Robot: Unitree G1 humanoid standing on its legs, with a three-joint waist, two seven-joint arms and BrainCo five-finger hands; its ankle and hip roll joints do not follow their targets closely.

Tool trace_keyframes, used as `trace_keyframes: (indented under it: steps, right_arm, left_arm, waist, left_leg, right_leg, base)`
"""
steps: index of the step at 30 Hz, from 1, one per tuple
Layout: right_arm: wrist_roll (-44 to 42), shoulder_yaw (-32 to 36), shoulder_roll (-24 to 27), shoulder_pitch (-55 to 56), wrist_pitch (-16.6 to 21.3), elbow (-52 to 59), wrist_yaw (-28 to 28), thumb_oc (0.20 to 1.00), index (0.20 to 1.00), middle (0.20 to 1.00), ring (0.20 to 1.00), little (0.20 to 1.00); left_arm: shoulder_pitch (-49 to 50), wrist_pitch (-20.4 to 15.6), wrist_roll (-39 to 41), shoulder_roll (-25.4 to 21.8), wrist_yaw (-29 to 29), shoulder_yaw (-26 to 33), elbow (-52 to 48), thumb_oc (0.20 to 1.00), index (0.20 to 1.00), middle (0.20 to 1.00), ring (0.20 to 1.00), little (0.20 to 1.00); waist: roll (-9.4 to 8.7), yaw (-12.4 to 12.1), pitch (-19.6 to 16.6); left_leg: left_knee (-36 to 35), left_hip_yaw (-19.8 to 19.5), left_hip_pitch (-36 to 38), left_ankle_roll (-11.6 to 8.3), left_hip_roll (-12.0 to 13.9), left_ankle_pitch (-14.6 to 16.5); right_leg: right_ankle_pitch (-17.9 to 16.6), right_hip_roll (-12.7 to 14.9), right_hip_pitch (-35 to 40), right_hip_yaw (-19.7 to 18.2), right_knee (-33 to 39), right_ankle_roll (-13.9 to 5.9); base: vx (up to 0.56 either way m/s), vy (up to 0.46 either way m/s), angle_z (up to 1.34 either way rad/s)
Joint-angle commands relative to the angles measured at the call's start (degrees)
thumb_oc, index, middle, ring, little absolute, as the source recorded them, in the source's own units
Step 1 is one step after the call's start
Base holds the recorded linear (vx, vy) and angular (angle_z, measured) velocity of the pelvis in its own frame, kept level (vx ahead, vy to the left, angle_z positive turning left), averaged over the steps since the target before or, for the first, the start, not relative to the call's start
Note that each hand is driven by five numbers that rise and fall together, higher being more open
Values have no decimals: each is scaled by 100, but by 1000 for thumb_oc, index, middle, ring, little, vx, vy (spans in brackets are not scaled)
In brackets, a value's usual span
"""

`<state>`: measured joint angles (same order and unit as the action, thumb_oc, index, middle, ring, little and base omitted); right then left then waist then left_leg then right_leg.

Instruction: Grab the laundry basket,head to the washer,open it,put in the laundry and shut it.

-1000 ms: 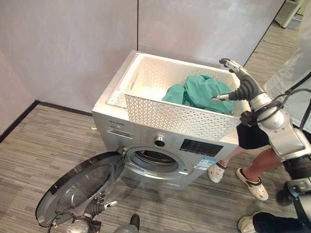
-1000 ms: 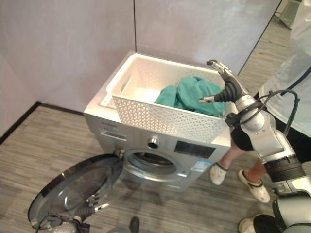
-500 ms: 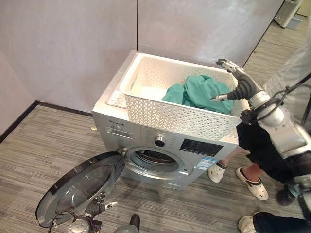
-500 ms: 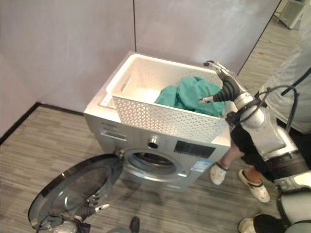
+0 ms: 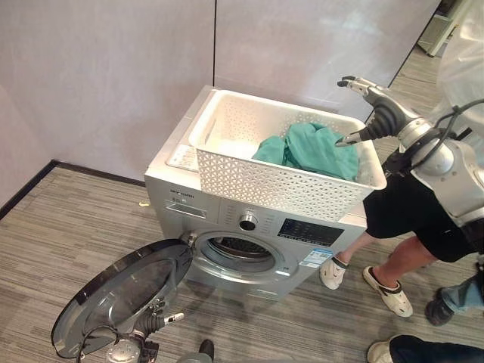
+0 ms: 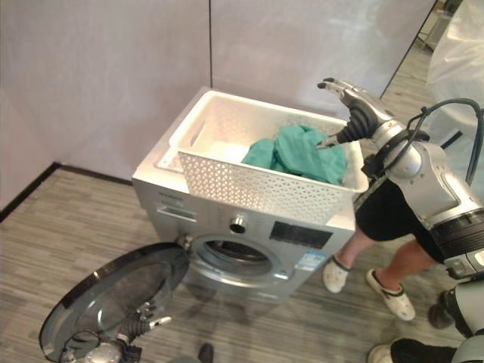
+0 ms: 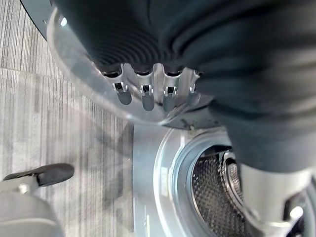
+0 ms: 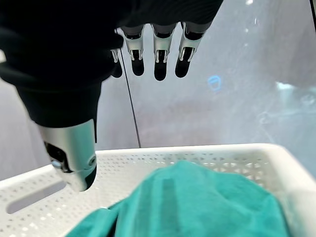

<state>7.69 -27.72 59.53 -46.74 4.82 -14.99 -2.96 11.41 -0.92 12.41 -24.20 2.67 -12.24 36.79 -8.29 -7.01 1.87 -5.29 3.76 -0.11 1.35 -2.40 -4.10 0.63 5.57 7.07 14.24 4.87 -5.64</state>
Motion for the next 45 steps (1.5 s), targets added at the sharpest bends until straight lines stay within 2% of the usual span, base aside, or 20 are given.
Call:
trace_keyframes:
  steps: [1, 16, 24, 31, 34, 37, 39, 45]
  right_arm:
    - [152, -408, 434, -939, 9, -278, -17, 1000, 1000, 1000, 1000, 1000]
    - [20, 65, 393, -577, 80, 13, 131, 1000, 1000, 1000, 1000, 1000]
    - [-3, -64, 417, -588, 64, -67, 26, 1000, 1000, 1000, 1000, 1000]
    - [397, -880, 542, -1327, 4, -305, -151, 1000, 1000, 1000, 1000, 1000]
    - [685, -1678, 547, -2039, -31, -529, -371, 1000, 1000, 1000, 1000, 1000]
    - [828, -2037, 505, -2331, -25, -711, -433, 1000, 1000, 1000, 1000, 1000]
    - [1096, -2470, 322, -2773, -40, -980, -499, 1000, 1000, 1000, 1000, 1000]
    - [1265, -2987, -55, -3307, -191, -1435, -675, 1000, 1000, 1000, 1000, 1000]
  left_arm:
    - [-49, -160, -116, -215, 10, -110, 71, 1000, 1000, 1000, 1000, 1000]
    - [-69, -167, -181, -165, -32, -37, 174, 1000, 1000, 1000, 1000, 1000]
    - [-101, -160, -188, -195, -25, -54, 204, 1000, 1000, 1000, 1000, 1000]
    - [-147, -148, -193, -225, -4, -137, 303, 1000, 1000, 1000, 1000, 1000]
    - [-199, -140, -173, -272, 28, -204, 361, 1000, 1000, 1000, 1000, 1000]
    - [-220, -140, -183, -281, 47, -236, 349, 1000, 1000, 1000, 1000, 1000]
    - [-251, -123, -207, -322, 64, -287, 393, 1000, 1000, 1000, 1000, 1000]
    - [-297, -82, -190, -450, 58, -253, 369, 1000, 1000, 1000, 1000, 1000]
  waist:
    - [-21, -177, -208]
    - [-17, -169, -226]
    - [-15, -160, -246]
    - [7, -145, -262]
    - [-9, -143, -287]
    - [-5, -147, -286]
    - [-23, -166, -274]
    - [-66, -189, -191]
  left_leg:
    - [177, 0, 347, -115, 90, 677]
    - [150, -8, 349, -112, 83, 651]
    - [133, -46, 347, -126, 76, 624]
    - [134, -30, 365, -133, 76, 612]
    - [144, -20, 363, -133, 66, 614]
    - [156, -35, 362, -127, 54, 619]
    - [168, -42, 355, -116, 40, 630]
    - [198, -34, 248, -99, 25, 623]
  right_leg:
    - [-461, 402, -191, -73, -227, -510]
    - [-454, 413, -225, -73, -229, -510]
    - [-459, 429, -217, -23, -224, -498]
    - [-479, 436, -210, -47, -212, -502]
    - [-505, 451, -218, -45, -207, -503]
    - [-516, 450, -214, -49, -210, -505]
    - [-534, 458, -225, -65, -208, -511]
    - [-600, 477, -323, -75, -219, -515]
  base:
    - [0, 0, 0]
    - [-5, -1, 0]
    - [-12, -1, 0]
    - [0, 0, 0]
    - [0, 0, 0]
    - [0, 0, 0]
    - [0, 0, 0]
    - [0, 0, 0]
